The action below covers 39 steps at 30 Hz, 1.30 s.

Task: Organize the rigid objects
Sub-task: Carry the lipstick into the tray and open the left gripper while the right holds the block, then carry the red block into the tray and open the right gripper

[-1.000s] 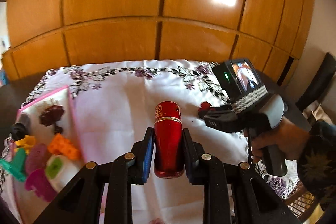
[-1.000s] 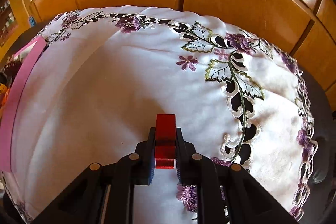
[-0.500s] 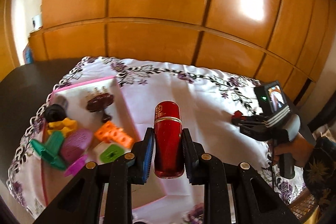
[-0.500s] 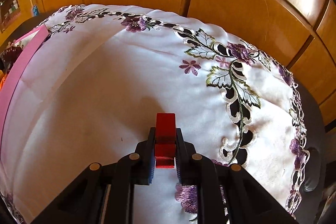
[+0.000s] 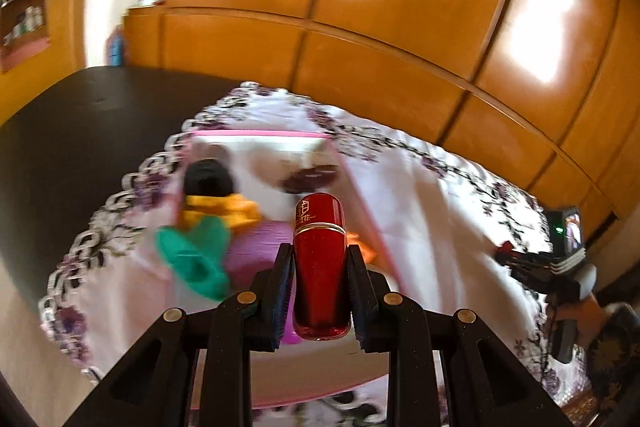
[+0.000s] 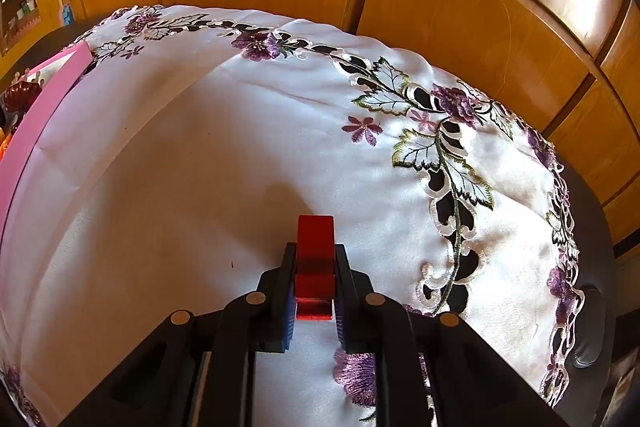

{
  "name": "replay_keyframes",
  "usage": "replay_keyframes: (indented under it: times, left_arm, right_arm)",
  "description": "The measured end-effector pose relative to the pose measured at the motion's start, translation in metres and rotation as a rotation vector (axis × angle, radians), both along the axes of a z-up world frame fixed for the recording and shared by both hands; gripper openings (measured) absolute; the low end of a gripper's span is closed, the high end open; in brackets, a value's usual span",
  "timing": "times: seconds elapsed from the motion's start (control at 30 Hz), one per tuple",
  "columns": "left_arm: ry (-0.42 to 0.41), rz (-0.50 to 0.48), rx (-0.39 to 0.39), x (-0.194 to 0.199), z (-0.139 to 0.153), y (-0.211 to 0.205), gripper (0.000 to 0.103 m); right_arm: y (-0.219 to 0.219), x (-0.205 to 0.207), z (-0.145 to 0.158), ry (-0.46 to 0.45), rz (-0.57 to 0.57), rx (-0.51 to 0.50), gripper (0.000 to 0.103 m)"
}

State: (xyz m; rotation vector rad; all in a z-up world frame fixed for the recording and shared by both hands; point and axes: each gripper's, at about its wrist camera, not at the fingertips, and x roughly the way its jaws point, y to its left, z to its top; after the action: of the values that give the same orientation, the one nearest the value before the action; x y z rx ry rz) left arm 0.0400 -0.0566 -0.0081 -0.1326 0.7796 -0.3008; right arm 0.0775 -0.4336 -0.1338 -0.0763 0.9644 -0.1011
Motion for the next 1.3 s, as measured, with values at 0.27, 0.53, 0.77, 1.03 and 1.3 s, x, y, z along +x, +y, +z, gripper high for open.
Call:
replay_keyframes:
  times: [0.27, 0.53, 0.77, 1.03, 1.3]
  left_arm:
    - [0.098, 0.075, -0.004, -0.007, -0.03, 0.049, 0.026]
    - [0.153, 0.075, -0.007, 0.003, -0.046, 0.039, 0.026]
    - [0.203, 0.048, 0.035, 0.008, -0.066, 0.023, 0.026]
    - [0.114, 0.055, 0.109, 0.002, -0.053, 0.021, 0.037]
    - [0.043, 0.057, 0.198, -0.008, -0.042, 0.011, 0.037]
  right_arm:
    - [0.001, 0.0, 0.0, 0.003, -0.002, -0.002, 0.014]
    - [0.0, 0.0, 0.0, 0.004, -0.003, -0.003, 0.014]
    - [0.0, 0.0, 0.0, 0.005, -0.005, 0.002, 0.014]
    - [0.0, 0.0, 0.0, 0.006, -0.004, -0.004, 0.014]
    - [0.002, 0.0, 0.0, 0.009, -0.005, -0.019, 0.014]
